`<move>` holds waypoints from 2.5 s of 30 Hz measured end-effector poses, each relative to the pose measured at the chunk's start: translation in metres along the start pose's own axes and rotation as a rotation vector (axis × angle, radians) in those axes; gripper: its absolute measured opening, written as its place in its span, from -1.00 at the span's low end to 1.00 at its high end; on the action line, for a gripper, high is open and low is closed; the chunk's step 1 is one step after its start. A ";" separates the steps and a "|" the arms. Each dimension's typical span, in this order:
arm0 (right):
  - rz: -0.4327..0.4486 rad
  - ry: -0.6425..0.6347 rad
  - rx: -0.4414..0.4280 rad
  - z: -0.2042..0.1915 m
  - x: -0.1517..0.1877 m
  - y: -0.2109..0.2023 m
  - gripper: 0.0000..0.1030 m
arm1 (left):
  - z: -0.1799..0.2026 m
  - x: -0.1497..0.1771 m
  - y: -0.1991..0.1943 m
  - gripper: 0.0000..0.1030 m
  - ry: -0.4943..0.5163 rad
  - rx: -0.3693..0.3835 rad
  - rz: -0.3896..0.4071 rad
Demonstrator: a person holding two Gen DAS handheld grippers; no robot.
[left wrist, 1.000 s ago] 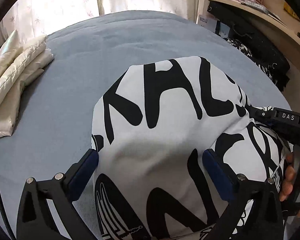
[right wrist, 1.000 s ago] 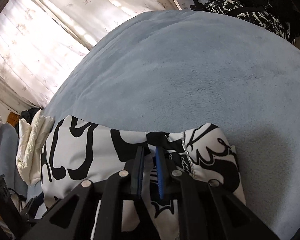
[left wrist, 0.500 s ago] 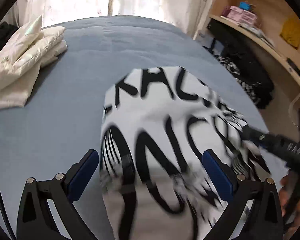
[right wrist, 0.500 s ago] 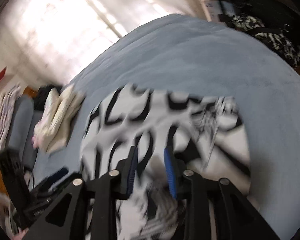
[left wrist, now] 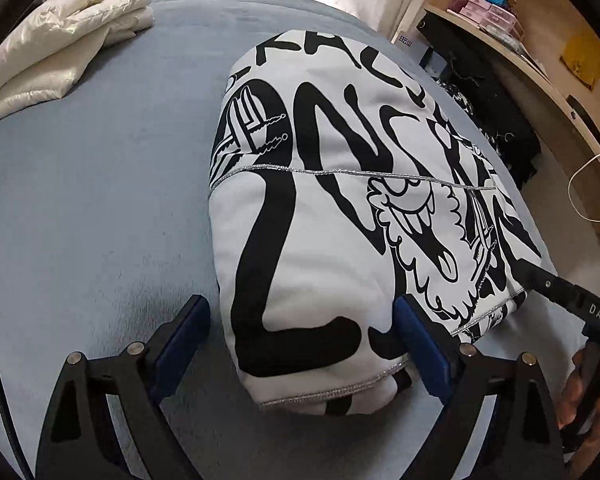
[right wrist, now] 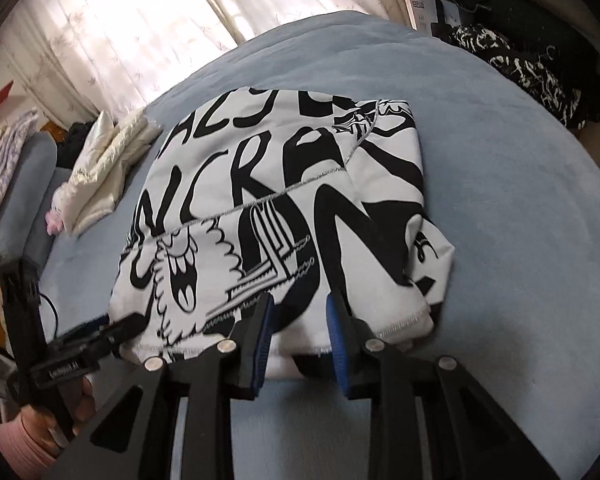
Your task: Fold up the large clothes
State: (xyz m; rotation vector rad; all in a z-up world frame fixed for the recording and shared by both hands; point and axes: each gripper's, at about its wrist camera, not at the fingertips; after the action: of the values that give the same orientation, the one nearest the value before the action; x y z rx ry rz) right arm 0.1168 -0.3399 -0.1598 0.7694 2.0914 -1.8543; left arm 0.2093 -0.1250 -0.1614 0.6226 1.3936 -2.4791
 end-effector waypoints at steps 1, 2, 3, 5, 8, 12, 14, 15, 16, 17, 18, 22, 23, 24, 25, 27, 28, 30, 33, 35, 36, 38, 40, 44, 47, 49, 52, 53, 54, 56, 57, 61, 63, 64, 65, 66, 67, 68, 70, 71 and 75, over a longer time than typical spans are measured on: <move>-0.006 -0.004 0.004 -0.002 0.000 -0.002 -0.45 | 0.001 0.000 -0.003 0.79 0.002 0.000 0.002; -0.010 -0.005 0.009 -0.002 -0.001 -0.003 -0.45 | 0.002 0.000 -0.006 0.79 0.003 0.001 0.004; -0.014 -0.009 0.017 -0.003 -0.001 -0.006 -0.44 | 0.002 0.001 -0.009 0.79 0.001 0.001 0.005; -0.021 -0.014 0.022 -0.002 -0.001 -0.012 -0.42 | 0.000 -0.001 -0.014 0.79 -0.009 0.006 0.004; -0.036 -0.011 0.014 -0.001 -0.001 -0.019 -0.22 | -0.003 0.000 -0.027 0.79 -0.031 0.003 0.016; -0.045 -0.002 0.004 0.003 -0.004 -0.031 0.18 | -0.004 -0.001 -0.050 0.79 -0.050 0.012 0.061; -0.046 -0.002 0.005 0.004 -0.007 -0.037 0.20 | -0.004 -0.004 -0.058 0.80 -0.060 0.017 0.064; -0.048 -0.001 0.004 0.005 -0.008 -0.040 0.21 | -0.004 -0.005 -0.061 0.81 -0.062 0.019 0.063; -0.053 0.004 0.003 0.007 -0.010 -0.042 0.22 | -0.004 -0.006 -0.065 0.81 -0.066 0.024 0.061; -0.058 0.008 0.002 0.009 -0.012 -0.043 0.29 | -0.004 -0.008 -0.068 0.81 -0.073 0.034 0.059; -0.065 0.012 -0.002 0.010 -0.014 -0.045 0.43 | -0.004 -0.009 -0.070 0.81 -0.080 0.047 0.059; -0.088 0.020 0.003 0.020 -0.024 -0.044 0.64 | -0.007 -0.017 -0.079 0.81 -0.106 0.083 0.074; -0.092 0.020 0.009 0.023 -0.026 -0.043 0.64 | -0.009 -0.020 -0.078 0.81 -0.110 0.090 0.071; -0.100 0.023 0.014 0.026 -0.030 -0.040 0.64 | -0.010 -0.023 -0.077 0.81 -0.113 0.095 0.069; -0.110 0.029 0.012 0.030 -0.033 -0.036 0.64 | -0.012 -0.026 -0.074 0.81 -0.112 0.098 0.064; -0.129 0.045 -0.009 0.037 -0.039 -0.026 0.64 | -0.018 -0.033 -0.067 0.81 -0.116 0.071 0.046; -0.143 0.056 -0.021 0.042 -0.044 -0.019 0.64 | -0.023 -0.037 -0.062 0.81 -0.127 0.061 0.044; -0.168 0.077 -0.038 0.051 -0.051 -0.004 0.64 | -0.032 -0.042 -0.052 0.81 -0.168 0.066 0.031; -0.212 0.101 -0.076 0.062 -0.059 0.021 0.64 | -0.050 -0.048 -0.028 0.81 -0.247 0.139 -0.005; -0.239 0.111 -0.110 0.068 -0.064 0.039 0.64 | -0.058 -0.052 -0.011 0.81 -0.276 0.176 -0.027; -0.255 0.109 -0.132 0.069 -0.067 0.049 0.64 | -0.060 -0.053 -0.003 0.81 -0.284 0.190 -0.037; -0.298 0.117 -0.176 0.071 -0.072 0.070 0.64 | -0.065 -0.055 0.015 0.81 -0.306 0.223 -0.070; -0.319 0.118 -0.238 0.068 -0.077 0.085 0.64 | -0.065 -0.059 0.029 0.82 -0.309 0.247 -0.083; -0.331 0.061 -0.334 0.050 -0.086 0.110 0.64 | -0.059 -0.069 0.047 0.89 -0.270 0.281 -0.090; -0.303 0.030 -0.369 0.039 -0.092 0.121 0.63 | -0.054 -0.078 0.061 0.98 -0.254 0.308 -0.118; -0.297 0.052 -0.385 0.041 -0.093 0.123 0.54 | -0.054 -0.081 0.065 0.98 -0.269 0.311 -0.125; -0.282 0.054 -0.392 0.043 -0.093 0.119 0.16 | -0.053 -0.086 0.067 0.97 -0.275 0.313 -0.129; -0.275 0.053 -0.395 0.041 -0.092 0.115 -0.03 | -0.052 -0.086 0.066 0.93 -0.268 0.300 -0.126; -0.265 0.051 -0.393 0.040 -0.093 0.112 -0.17 | -0.050 -0.088 0.066 0.83 -0.266 0.288 -0.125; -0.224 0.038 -0.375 0.034 -0.093 0.099 -0.34 | -0.048 -0.089 0.060 0.66 -0.271 0.272 -0.114; -0.207 0.036 -0.366 0.032 -0.093 0.093 -0.42 | -0.051 -0.088 0.051 0.52 -0.271 0.272 -0.106; -0.149 0.021 -0.336 0.017 -0.094 0.067 -0.51 | -0.043 -0.092 0.025 0.13 -0.232 0.261 -0.075; -0.134 0.011 -0.337 0.006 -0.092 0.055 -0.53 | -0.037 -0.092 0.013 0.10 -0.209 0.233 -0.060; -0.129 0.006 -0.337 0.001 -0.089 0.050 -0.54 | -0.034 -0.091 0.005 0.07 -0.197 0.219 -0.050; -0.122 -0.002 -0.339 -0.005 -0.086 0.042 -0.55 | -0.031 -0.091 -0.004 0.07 -0.184 0.208 -0.040; -0.116 -0.011 -0.341 -0.012 -0.083 0.035 -0.55 | -0.031 -0.090 -0.013 0.05 -0.176 0.204 -0.036; -0.111 -0.018 -0.344 -0.018 -0.080 0.030 -0.55 | -0.031 -0.089 -0.022 0.05 -0.171 0.199 -0.033; -0.107 -0.024 -0.348 -0.024 -0.078 0.025 -0.55 | -0.030 -0.089 -0.030 0.04 -0.167 0.196 -0.028; -0.086 -0.042 -0.361 -0.040 -0.075 0.011 -0.55 | -0.032 -0.086 -0.052 0.04 -0.155 0.186 -0.009; -0.078 -0.046 -0.371 -0.047 -0.073 0.005 -0.55 | -0.034 -0.085 -0.064 0.04 -0.152 0.180 0.004; -0.062 -0.067 -0.425 -0.084 -0.071 -0.013 -0.55 | -0.050 -0.078 -0.118 0.04 -0.155 0.152 0.050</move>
State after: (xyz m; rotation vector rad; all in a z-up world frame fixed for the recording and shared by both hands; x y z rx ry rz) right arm 0.1824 -0.2744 -0.0986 0.5335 2.3677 -1.3624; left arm 0.2439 -0.0217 -0.0581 0.4764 1.1296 -2.5495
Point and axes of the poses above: each gripper's, at about its wrist camera, not at the fingertips, and y roughly the way its jaws point, z to its right, x to its underside, and after that the axes turned 12 degrees about x, right-handed
